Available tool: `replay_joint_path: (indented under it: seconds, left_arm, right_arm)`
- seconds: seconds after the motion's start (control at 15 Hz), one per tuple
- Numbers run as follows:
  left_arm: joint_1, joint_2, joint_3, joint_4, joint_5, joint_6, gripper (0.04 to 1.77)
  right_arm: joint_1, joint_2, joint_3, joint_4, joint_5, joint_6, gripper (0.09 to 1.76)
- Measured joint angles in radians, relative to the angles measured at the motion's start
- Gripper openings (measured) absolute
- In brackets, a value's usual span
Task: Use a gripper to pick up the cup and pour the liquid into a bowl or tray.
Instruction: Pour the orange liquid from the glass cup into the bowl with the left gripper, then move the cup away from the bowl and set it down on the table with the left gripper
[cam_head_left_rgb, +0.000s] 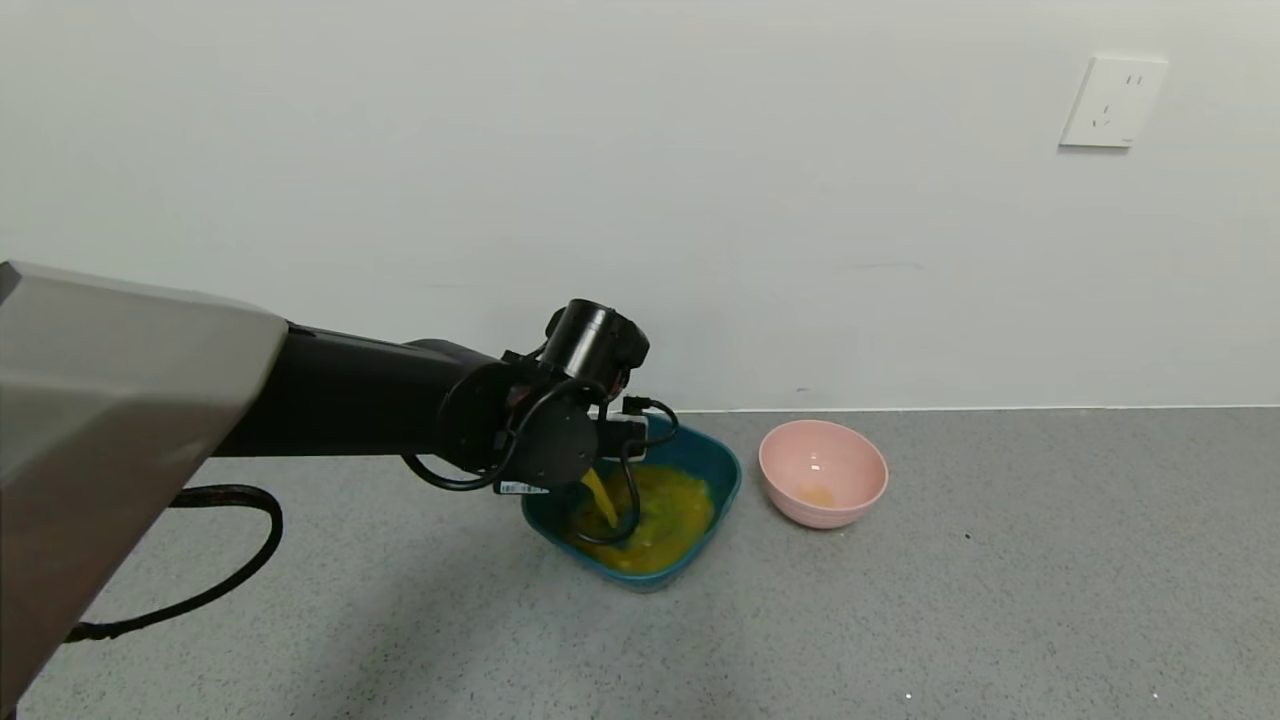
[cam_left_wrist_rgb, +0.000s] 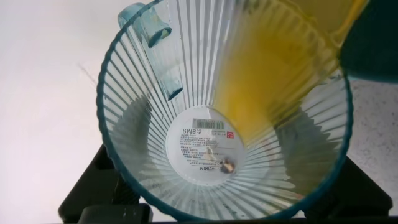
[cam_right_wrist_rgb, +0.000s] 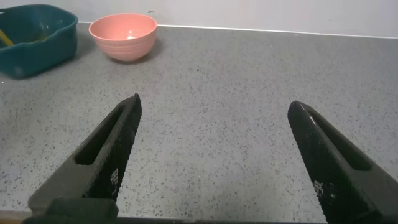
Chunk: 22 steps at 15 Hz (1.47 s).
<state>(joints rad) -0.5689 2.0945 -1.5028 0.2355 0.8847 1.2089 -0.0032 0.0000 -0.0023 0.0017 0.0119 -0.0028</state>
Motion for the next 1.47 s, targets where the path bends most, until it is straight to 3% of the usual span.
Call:
replay_joint_path:
  seconds: [0.4,0.73,1.27,1.47]
  left_arm:
    - [-0.017,0.001,-0.007,-0.003,0.077,0.146,1.31]
    - [-0.020,-0.002,-0.007,0.000,0.082,0.197,1.31]
    - [-0.027,-0.036,0.005,-0.016,0.061,0.137,1.31]
    - [-0.040,-0.039,0.000,-0.015,0.013,0.019,1.31]
  right_arm:
    - [0.000,0.000,0.000,0.000,0.000,0.000,1.71]
    - [0.000,0.000,0.000,0.000,0.000,0.000,1.71]
    - [0.000,0.000,0.000,0.000,0.000,0.000,1.71]
    - [0.000,0.000,0.000,0.000,0.000,0.000,1.71]
